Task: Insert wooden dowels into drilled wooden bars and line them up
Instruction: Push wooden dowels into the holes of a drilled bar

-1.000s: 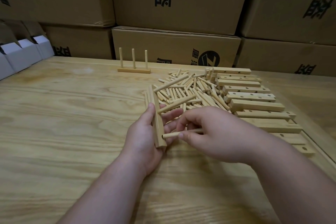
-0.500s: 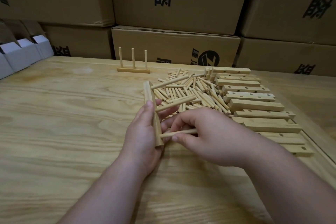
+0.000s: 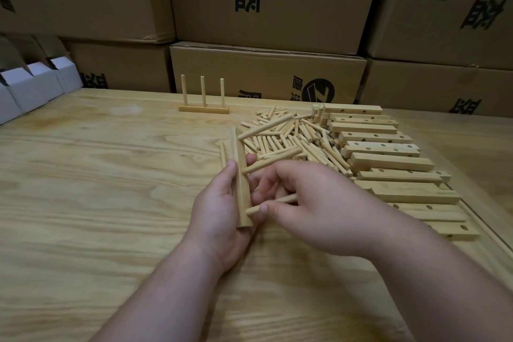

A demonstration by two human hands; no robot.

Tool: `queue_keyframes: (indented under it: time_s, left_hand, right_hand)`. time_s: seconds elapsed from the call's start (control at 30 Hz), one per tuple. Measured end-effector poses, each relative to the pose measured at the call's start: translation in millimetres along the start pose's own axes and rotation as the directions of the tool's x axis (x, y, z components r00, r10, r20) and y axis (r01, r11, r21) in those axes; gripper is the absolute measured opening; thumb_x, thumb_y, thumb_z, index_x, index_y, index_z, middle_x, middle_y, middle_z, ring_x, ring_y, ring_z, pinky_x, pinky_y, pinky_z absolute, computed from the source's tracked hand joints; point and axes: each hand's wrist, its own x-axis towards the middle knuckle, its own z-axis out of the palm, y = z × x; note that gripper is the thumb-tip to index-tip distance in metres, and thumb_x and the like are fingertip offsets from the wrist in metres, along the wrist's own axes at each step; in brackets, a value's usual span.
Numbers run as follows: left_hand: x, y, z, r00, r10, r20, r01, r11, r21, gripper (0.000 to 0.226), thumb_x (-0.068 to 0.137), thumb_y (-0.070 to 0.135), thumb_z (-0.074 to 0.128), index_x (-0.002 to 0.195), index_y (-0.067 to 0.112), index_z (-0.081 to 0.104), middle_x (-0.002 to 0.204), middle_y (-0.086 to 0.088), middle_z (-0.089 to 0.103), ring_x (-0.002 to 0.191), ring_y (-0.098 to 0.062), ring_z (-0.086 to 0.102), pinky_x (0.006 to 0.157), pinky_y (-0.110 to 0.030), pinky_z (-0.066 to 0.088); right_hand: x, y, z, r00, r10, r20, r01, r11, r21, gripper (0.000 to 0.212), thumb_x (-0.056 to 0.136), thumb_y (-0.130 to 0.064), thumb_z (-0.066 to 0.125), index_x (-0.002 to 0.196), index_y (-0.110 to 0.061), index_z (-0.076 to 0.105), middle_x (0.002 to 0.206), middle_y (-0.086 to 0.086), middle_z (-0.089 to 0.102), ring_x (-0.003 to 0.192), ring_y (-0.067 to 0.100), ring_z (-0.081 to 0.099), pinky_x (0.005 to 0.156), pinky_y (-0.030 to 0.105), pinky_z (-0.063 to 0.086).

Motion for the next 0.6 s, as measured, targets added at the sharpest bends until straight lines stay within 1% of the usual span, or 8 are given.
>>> queue_keyframes:
  time_s: [0.07,0.1,0.2,0.33,0.4,0.5,0.53,0.6]
  left_hand:
    - [0.7,-0.4,0.1,1.000,0.007,-0.017,-0.007,1.000,0.014,0.041,0.105,0.039,0.042,0.127,0.013,0.065,0.112,-0.018,0.074,0.095,-0.033,0.072,0.088,-0.048,0.051]
    - [1.6,-0.2,0.1,0.999,0.018,-0.029,-0.018,1.000,0.015,0.041,0.104,0.039,0.043,0.126,0.013,0.066,0.110,-0.019,0.071,0.095,-0.034,0.067,0.089,-0.051,0.047]
    - [4.5,2.3,-0.3,0.997,0.041,-0.059,-0.042,0.999,-0.006,0.040,0.101,0.038,0.048,0.118,0.012,0.073,0.096,-0.015,0.058,0.080,-0.029,0.051,0.071,-0.042,0.042]
    - [3.6,7.1,-0.3,0.998,-0.067,-0.010,0.067,0.998,-0.004,0.036,0.098,0.037,0.051,0.110,0.012,0.072,0.074,-0.003,0.053,0.054,-0.013,0.046,0.042,-0.023,0.035]
    - [0.3,7.5,1.4,0.988,-0.150,0.043,0.148,0.988,0.036,0.040,0.093,0.037,0.053,0.115,0.008,0.069,0.073,-0.003,0.053,0.049,-0.012,0.045,0.038,-0.020,0.034]
    - [-3.2,6.6,2.4,0.963,-0.235,0.132,0.230,0.972,0.053,0.047,0.086,0.036,0.054,0.115,0.002,0.069,0.071,0.000,0.056,0.048,-0.009,0.039,0.034,-0.017,0.029]
    - [-3.7,7.1,2.3,0.955,-0.257,0.150,0.251,0.966,0.054,0.047,0.087,0.035,0.054,0.117,0.001,0.067,0.070,0.000,0.057,0.047,-0.009,0.039,0.032,-0.016,0.028]
    - [-4.4,8.8,1.4,0.938,-0.293,0.185,0.288,0.956,0.053,0.042,0.088,0.033,0.054,0.118,0.004,0.064,0.070,-0.001,0.055,0.047,-0.009,0.041,0.030,-0.015,0.026]
  right_hand:
    - [-0.4,0.1,-7.2,0.999,0.026,0.023,-0.029,0.990,0.137,0.016,0.088,-0.029,0.073,0.098,-0.033,0.062,0.098,-0.011,0.074,0.084,0.003,0.071,0.080,0.037,0.059]
    - [-0.9,0.2,-11.4,0.998,0.026,0.050,-0.036,0.977,0.211,0.018,0.087,-0.027,0.076,0.099,-0.032,0.063,0.094,-0.007,0.076,0.080,0.006,0.072,0.076,0.036,0.060]
    - [-4.3,4.1,-25.6,0.988,-0.023,0.154,-0.040,0.919,0.391,0.023,0.082,-0.024,0.081,0.099,-0.024,0.066,0.096,0.000,0.077,0.088,0.019,0.074,0.079,0.039,0.060]
    - [-7.7,19.2,-45.7,0.984,-0.069,0.167,-0.011,0.901,0.434,0.025,0.080,-0.034,0.079,0.101,-0.024,0.070,0.098,0.005,0.077,0.089,0.023,0.074,0.080,0.030,0.060]
    - [-9.1,27.0,-54.1,0.988,-0.081,0.130,0.013,0.890,0.456,0.028,0.079,-0.046,0.079,0.100,-0.030,0.072,0.100,0.006,0.077,0.088,0.022,0.074,0.078,0.032,0.060]
    - [-8.9,33.8,-60.4,0.985,-0.137,0.104,0.059,0.837,0.544,0.053,0.071,-0.067,0.077,0.103,-0.025,0.073,0.099,0.012,0.075,0.082,0.025,0.070,0.074,0.031,0.057]
    - [-8.0,35.5,-60.4,0.985,-0.149,0.085,0.074,0.818,0.571,0.053,0.073,-0.067,0.075,0.102,-0.022,0.073,0.096,0.014,0.074,0.080,0.025,0.068,0.073,0.031,0.055]
    - [-5.2,40.1,-58.3,0.995,-0.096,-0.008,0.085,0.830,0.551,0.039,0.080,-0.059,0.073,0.097,-0.024,0.074,0.088,0.010,0.073,0.074,0.022,0.066,0.069,0.031,0.054]
